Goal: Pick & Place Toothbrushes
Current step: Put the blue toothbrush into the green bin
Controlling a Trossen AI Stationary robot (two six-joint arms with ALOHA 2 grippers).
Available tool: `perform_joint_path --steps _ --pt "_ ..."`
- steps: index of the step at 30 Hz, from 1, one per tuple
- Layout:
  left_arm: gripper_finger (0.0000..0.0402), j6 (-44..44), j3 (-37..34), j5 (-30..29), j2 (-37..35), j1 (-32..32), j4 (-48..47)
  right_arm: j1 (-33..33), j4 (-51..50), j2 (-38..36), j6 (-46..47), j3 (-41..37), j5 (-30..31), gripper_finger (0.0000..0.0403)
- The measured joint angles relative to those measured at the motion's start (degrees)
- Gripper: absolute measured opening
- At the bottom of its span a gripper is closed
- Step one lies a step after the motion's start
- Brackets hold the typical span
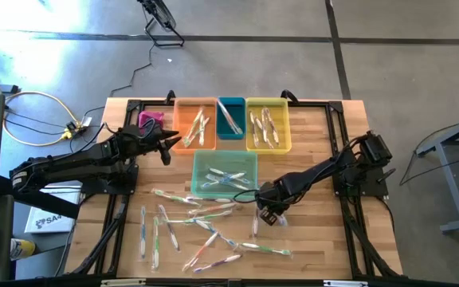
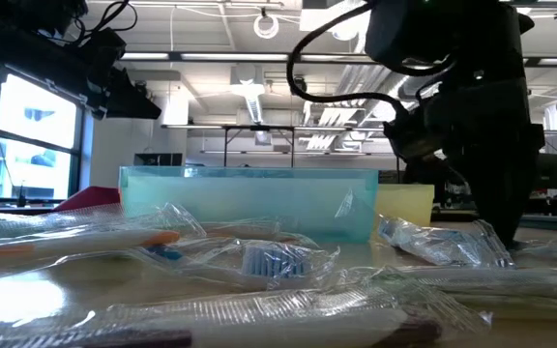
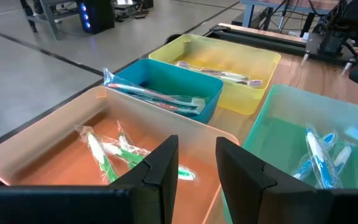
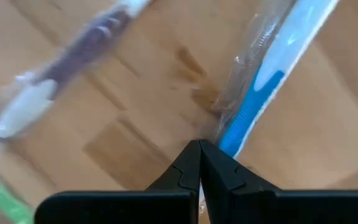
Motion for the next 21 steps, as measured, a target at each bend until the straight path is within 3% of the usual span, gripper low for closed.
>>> perform_joint_path --steps 10,21 --pt "0.0104 0.0 0.0 0.0 0.0 0.0 0.0 0.0 -13.0 -1.1 -1.6 -0.3 9.4 0.0002" --pt "0.0104 0.0 0.0 0.0 0.0 0.0 0.0 -0.2 -6.8 -5.5 -0.9 -0.2 8.3 0.0002"
